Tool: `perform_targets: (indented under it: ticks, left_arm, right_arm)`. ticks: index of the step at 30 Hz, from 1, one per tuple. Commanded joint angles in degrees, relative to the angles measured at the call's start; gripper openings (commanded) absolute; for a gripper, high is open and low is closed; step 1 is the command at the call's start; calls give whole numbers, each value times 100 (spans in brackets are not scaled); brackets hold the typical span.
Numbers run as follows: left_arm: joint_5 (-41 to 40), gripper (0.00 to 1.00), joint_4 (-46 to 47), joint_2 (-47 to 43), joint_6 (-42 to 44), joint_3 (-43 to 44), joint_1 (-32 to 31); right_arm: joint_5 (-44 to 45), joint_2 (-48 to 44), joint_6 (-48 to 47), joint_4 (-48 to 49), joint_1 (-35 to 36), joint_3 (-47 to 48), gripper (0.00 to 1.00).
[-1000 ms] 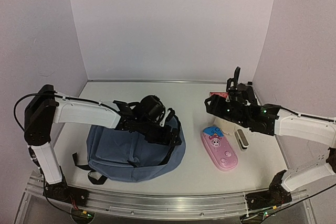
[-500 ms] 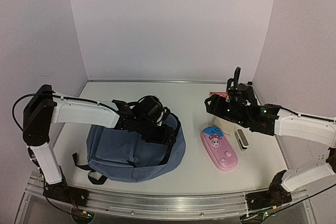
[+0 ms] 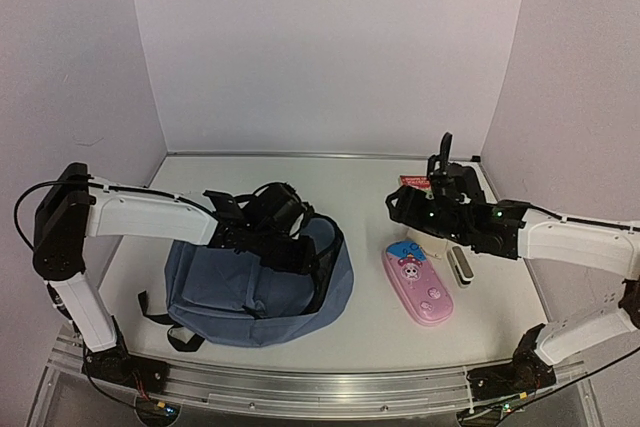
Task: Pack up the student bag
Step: Unzip the student bag at the center of the board.
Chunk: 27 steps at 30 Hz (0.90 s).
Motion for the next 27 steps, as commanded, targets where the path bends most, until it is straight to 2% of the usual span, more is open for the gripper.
perform_targets:
  ticks: [1, 3, 5, 12, 19, 22, 27]
  left_arm:
    - [-113, 18, 117, -105, -196, -26, -21]
    - [-352, 6, 86, -181, -335, -63, -18]
    - [-687, 1, 22, -306, -462, -125, 4]
    - [-887, 0, 109, -908, -724, -603, 311]
    - [-887, 0, 126, -1319, -800, -937, 521]
    - [-924, 0, 101, -1508, -821, -1075, 614]
    - [-1123, 0, 81, -1837, -868, -1366, 845]
  right_arm:
    - [-641, 464, 51, 75, -2, 99, 72]
    - [-958, 655, 75, 220, 30, 85, 73]
    - [-1072, 798, 88, 330, 139, 83, 75]
    - [-1213, 1353, 118, 475, 591, 347, 79]
    - [-1237, 2124, 305, 631, 997, 703, 77]
    - [-1074, 2337, 441, 634, 1005, 730, 64]
    - [-998, 2422, 384, 633, 1013, 825, 28]
